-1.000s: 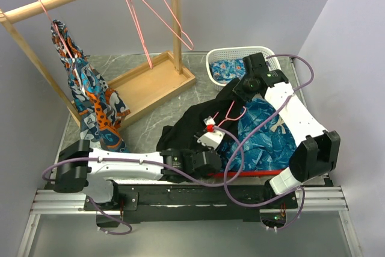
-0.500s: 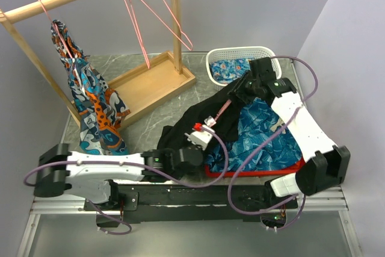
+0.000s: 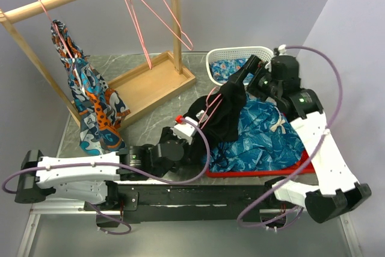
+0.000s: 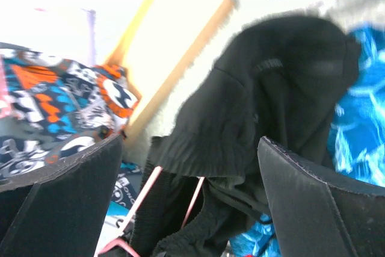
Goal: Place the shorts on the hanger
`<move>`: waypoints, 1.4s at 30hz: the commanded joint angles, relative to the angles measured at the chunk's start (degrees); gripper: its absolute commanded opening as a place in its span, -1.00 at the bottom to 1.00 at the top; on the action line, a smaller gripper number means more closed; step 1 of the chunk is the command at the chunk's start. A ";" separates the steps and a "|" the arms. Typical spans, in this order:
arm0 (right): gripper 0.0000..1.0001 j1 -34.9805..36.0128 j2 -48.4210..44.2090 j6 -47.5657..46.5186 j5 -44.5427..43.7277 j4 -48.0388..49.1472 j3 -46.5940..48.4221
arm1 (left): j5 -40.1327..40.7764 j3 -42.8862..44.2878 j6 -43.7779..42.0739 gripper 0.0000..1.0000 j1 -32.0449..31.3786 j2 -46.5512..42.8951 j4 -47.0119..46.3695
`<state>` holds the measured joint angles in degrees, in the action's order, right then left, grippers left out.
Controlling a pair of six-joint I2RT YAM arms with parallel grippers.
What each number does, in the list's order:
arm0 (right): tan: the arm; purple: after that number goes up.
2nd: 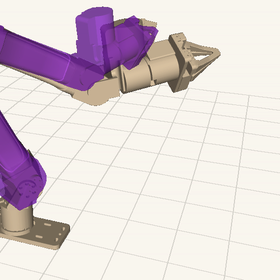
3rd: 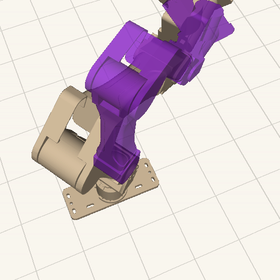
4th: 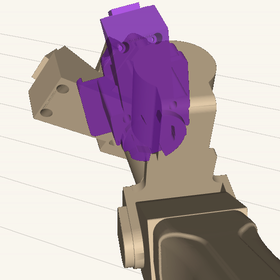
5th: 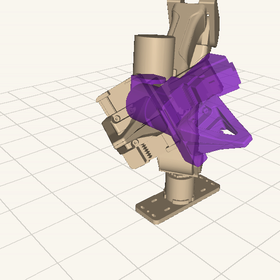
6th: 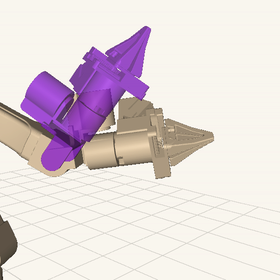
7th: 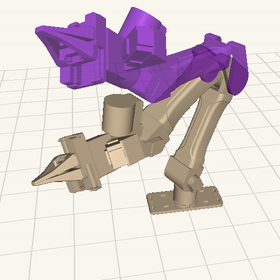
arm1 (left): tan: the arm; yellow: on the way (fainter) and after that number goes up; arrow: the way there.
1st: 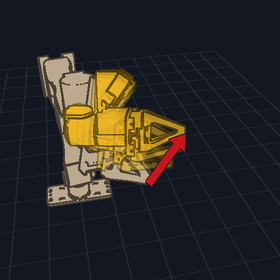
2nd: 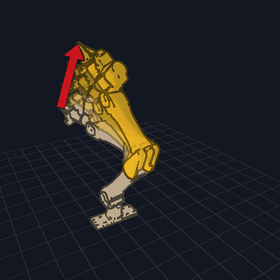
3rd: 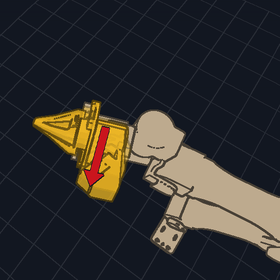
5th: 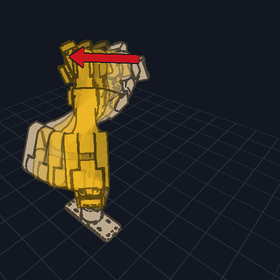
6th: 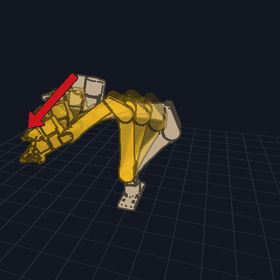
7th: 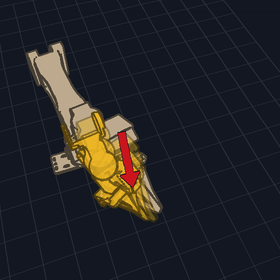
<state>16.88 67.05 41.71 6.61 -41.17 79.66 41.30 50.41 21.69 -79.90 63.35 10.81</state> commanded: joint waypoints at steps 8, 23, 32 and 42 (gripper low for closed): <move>1.00 -0.80 -7.11 -4.63 -11.08 5.13 6.56 | -9.29 14.79 0.63 -0.98 0.09 -12.11 15.28; 0.96 -9.59 8.00 3.72 2.60 18.75 4.46 | -17.48 30.00 -0.86 -0.98 0.09 -21.43 29.36; 0.89 -2.31 11.79 3.47 6.75 33.07 -9.23 | -19.41 29.13 -0.69 -0.98 0.18 -24.41 27.78; 0.90 7.27 7.84 0.47 14.30 48.02 -22.61 | -17.31 25.88 0.54 -0.98 0.18 -28.28 24.62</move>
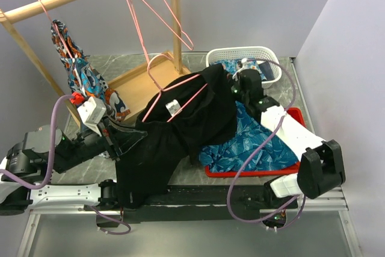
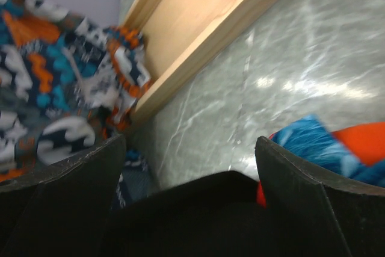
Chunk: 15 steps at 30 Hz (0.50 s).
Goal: Place the shorts on the hanger
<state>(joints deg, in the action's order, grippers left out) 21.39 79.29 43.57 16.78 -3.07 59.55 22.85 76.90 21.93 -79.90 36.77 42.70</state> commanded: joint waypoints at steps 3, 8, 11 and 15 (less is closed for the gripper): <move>0.90 4.88 -7.03 -0.07 4.05 11.06 -5.31 | 1.76 -1.49 0.92 -0.98 0.18 -2.32 -7.80; 0.90 10.60 -12.13 1.86 3.00 13.61 -9.89 | 3.33 -4.21 2.76 -0.98 0.18 -4.16 -7.80; 0.90 14.45 -11.97 2.57 3.00 15.20 -10.25 | 5.09 -6.32 4.34 -0.98 0.18 -6.18 -8.16; 0.90 18.25 -10.03 2.40 0.46 14.32 -8.31 | 8.78 -7.73 5.93 -0.98 0.18 -8.47 -7.63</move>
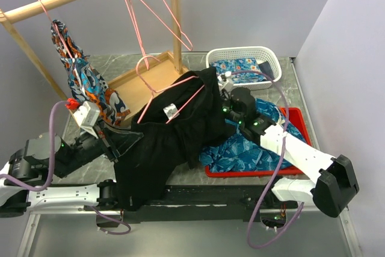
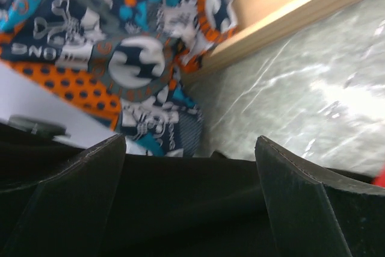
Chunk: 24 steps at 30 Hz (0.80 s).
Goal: Place the shorts on the hanger
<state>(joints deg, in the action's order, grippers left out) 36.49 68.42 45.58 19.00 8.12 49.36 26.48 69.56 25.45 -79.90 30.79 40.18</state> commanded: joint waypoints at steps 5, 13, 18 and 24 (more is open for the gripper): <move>0.89 6.22 4.61 1.00 -3.01 2.52 6.35 | 9.81 0.93 3.90 -0.98 0.18 -3.27 -1.61; 0.89 9.65 11.72 2.40 -5.99 -0.74 16.19 | 12.98 0.66 5.83 -0.98 0.44 -6.35 1.39; 0.89 10.09 15.24 3.02 -5.91 -3.54 23.39 | 13.51 0.66 7.07 -0.98 2.72 -8.55 2.70; 0.88 12.29 19.81 2.06 -5.73 -5.57 31.22 | 13.51 3.12 8.47 -0.98 4.04 -11.01 7.36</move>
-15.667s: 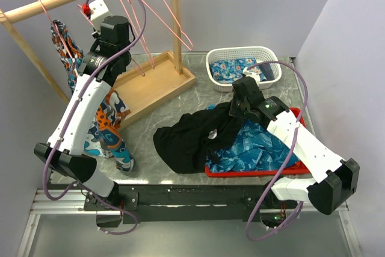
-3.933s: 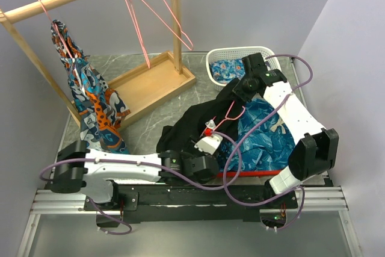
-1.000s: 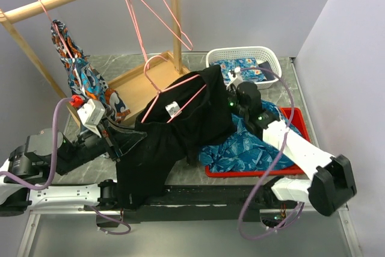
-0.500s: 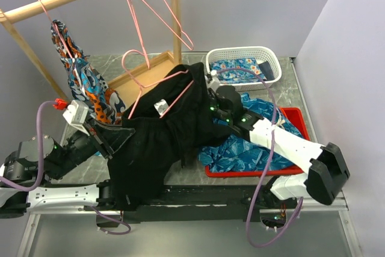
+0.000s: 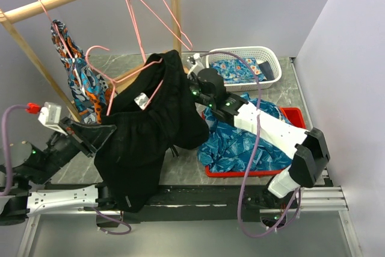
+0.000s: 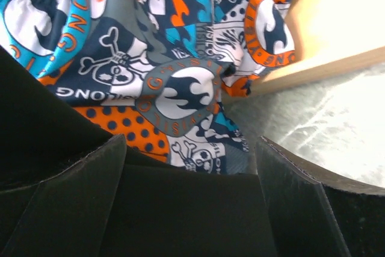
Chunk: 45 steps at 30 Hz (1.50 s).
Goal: Place the shorts on the hanger
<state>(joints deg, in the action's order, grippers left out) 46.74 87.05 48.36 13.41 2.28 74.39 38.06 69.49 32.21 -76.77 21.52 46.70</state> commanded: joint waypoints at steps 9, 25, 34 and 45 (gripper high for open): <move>0.92 3.80 8.66 -8.54 -2.86 -1.84 18.49 | 2.01 5.12 -0.21 -0.98 5.66 -4.03 0.68; 0.98 3.71 19.65 -10.31 -24.21 -0.09 29.41 | 1.84 8.82 -2.76 -0.98 11.12 -2.89 0.06; 1.00 3.36 20.44 -8.37 -32.30 0.27 30.98 | 2.98 10.22 -3.20 -0.98 12.08 -0.52 0.06; 1.00 1.51 19.75 -8.19 -32.92 -1.84 31.26 | 8.60 9.96 0.04 -0.98 12.26 5.99 -2.58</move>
<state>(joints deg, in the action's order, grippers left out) 49.21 107.42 39.99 -17.58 -0.64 103.92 43.18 77.84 30.85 -64.79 23.92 50.41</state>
